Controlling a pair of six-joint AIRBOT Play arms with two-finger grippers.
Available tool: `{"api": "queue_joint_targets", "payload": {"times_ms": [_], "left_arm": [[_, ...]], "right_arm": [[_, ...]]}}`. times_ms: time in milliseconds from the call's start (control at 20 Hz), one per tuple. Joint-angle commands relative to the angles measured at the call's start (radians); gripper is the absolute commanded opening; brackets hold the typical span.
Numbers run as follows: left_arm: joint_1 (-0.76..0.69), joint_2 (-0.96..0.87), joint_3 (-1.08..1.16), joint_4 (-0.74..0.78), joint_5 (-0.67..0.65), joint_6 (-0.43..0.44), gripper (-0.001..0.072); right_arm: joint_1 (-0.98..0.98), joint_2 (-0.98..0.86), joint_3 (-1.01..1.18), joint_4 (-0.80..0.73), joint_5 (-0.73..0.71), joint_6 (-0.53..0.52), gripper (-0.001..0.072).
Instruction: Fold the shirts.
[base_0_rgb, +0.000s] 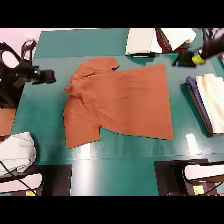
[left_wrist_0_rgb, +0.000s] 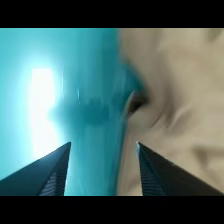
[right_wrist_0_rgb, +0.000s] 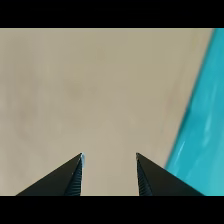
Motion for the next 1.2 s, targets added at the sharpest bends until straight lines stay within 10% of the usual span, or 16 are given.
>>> {"api": "queue_joint_targets", "payload": {"times_ms": [0, 250, 700, 750, 850, 1150], "left_arm": [[0.05, 0.051, -0.167, -0.01, -0.062, 0.004, 0.0497], [0.05, 0.056, -0.309, -0.117, -0.005, 0.028, 0.0498], [0.05, 0.056, -0.309, -0.135, 0.001, 0.03, 0.0498], [0.049, 0.056, -0.31, -0.135, 0.0, 0.03, 0.0498], [0.05, 0.055, -0.312, -0.135, -0.004, 0.031, 0.0498], [0.049, 0.035, -0.316, -0.189, -0.014, 0.082, 0.0498]], "right_arm": [[-0.095, 0.169, -0.387, 0.006, 0.039, -0.017, 0.0385], [-0.237, 0.367, -0.901, 0.007, -0.001, -0.02, 0.0512], [-0.189, 0.417, -1.102, 0.014, -0.083, -0.027, 0.0428], [-0.16, 0.402, -1.102, 0.017, -0.095, -0.027, 0.0411], [-0.097, 0.38, -1.102, 0.015, -0.12, -0.027, 0.0042], [-0.005, 0.462, -1.101, 0.015, -0.183, -0.026, 0.0019]]}}
